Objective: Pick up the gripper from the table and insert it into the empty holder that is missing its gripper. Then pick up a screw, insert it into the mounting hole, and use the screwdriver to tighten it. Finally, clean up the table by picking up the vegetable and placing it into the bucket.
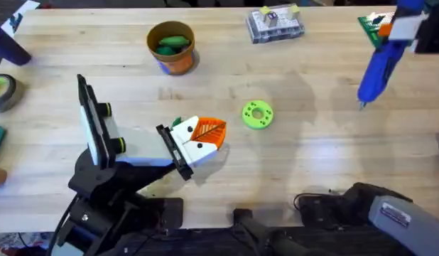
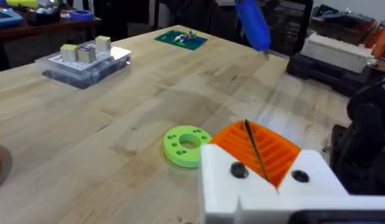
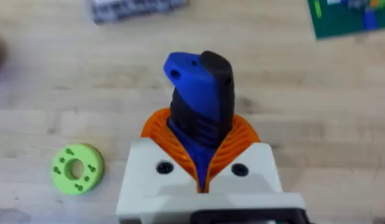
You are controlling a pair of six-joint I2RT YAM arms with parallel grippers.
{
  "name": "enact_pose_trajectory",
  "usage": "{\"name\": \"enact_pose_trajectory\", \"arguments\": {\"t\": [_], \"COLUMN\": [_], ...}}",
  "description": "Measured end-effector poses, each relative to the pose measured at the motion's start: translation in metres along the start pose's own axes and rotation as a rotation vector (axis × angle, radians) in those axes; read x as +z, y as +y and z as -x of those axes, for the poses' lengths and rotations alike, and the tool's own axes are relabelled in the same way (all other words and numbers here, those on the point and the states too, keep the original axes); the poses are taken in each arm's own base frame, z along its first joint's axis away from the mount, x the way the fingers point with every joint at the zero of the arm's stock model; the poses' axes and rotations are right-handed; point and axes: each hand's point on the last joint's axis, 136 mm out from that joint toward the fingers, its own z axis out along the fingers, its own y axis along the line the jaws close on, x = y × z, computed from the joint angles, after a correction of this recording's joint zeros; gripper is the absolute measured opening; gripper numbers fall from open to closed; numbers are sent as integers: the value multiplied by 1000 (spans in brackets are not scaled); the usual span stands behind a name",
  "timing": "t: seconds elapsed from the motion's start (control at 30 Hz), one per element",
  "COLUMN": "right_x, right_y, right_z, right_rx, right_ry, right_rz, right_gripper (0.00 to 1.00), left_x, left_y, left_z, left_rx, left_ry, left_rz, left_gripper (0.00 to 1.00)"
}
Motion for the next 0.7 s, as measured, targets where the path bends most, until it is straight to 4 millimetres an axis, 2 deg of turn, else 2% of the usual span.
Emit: {"name": "enact_pose_trajectory", "arguments": {"t": [0.03, 0.07, 0.2, 0.4, 0.53, 0.7], "right_x": [-6, -26, -51, -60, -63, -91], "right_y": [6, 30, 67, 131, 182, 247], "right_z": [8, 31, 46, 41, 32, 21], "right_rx": [-15, -79, -153, -221, -252, -322], "right_ry": [-41, -182, -354, -509, -551, -596], "right_rz": [13, 58, 139, 347, 526, 757], "right_gripper": [26, 26, 26, 26, 26, 26], "left_x": [0, 0, 0, 0, 0, 0], "left_y": [0, 0, 0, 0, 0, 0], "left_z": [0, 0, 0, 0, 0, 0], "left_rx": [0, 0, 0, 0, 0, 0], "left_ry": [0, 0, 0, 0, 0, 0], "left_rz": [0, 0, 0, 0, 0, 0], "left_gripper": [14, 14, 14, 14, 14, 14]}}
